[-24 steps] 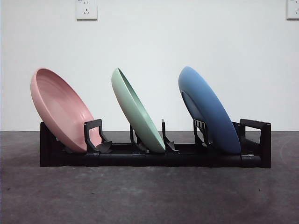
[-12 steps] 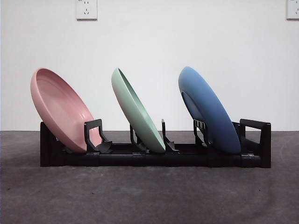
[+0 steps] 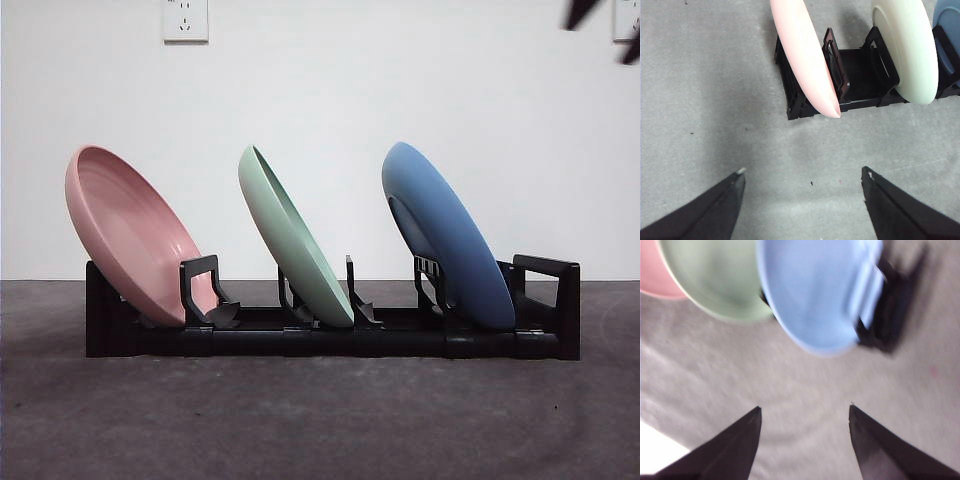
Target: Place the plate
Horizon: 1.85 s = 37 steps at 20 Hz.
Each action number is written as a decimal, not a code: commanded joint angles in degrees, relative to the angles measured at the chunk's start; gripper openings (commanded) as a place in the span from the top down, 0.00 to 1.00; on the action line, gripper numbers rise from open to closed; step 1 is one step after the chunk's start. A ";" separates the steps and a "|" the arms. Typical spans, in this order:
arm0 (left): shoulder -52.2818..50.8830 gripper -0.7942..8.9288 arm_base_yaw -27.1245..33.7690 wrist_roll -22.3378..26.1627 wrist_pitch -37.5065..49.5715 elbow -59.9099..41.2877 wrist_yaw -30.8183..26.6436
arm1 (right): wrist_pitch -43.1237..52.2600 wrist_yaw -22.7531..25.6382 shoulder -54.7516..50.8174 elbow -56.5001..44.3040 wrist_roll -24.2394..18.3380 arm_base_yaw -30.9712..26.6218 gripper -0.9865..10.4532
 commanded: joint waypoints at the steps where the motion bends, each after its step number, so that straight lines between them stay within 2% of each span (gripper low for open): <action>1: 0.24 0.54 -0.17 0.31 0.42 1.18 0.42 | 0.37 0.48 6.93 6.99 0.83 2.21 0.68; 4: 0.24 0.54 -0.17 -2.73 0.24 1.18 0.42 | 0.96 1.27 15.65 13.68 -0.94 4.59 0.68; 7: 0.24 0.54 -0.17 -2.69 0.26 1.18 0.42 | 3.76 1.25 21.27 16.57 -1.05 6.45 0.68; 16: 0.24 0.54 -0.17 -2.67 0.28 1.18 0.42 | 12.59 1.31 30.14 17.64 -0.61 7.89 0.73; 22: 0.24 0.54 -0.17 -2.67 0.28 1.18 0.42 | 13.86 1.42 33.09 17.64 -0.61 7.91 0.74; 26: 0.24 0.54 -0.17 -2.67 0.28 1.18 0.42 | 13.68 1.49 33.38 17.64 -0.46 7.91 0.91; 33: 0.24 0.54 -0.15 -2.62 0.28 1.18 0.42 | 13.03 0.79 32.11 18.64 0.98 7.85 0.91; 37: 0.24 0.54 -0.15 -2.60 0.31 1.18 0.42 | 7.93 -4.26 31.63 25.22 1.55 7.82 0.91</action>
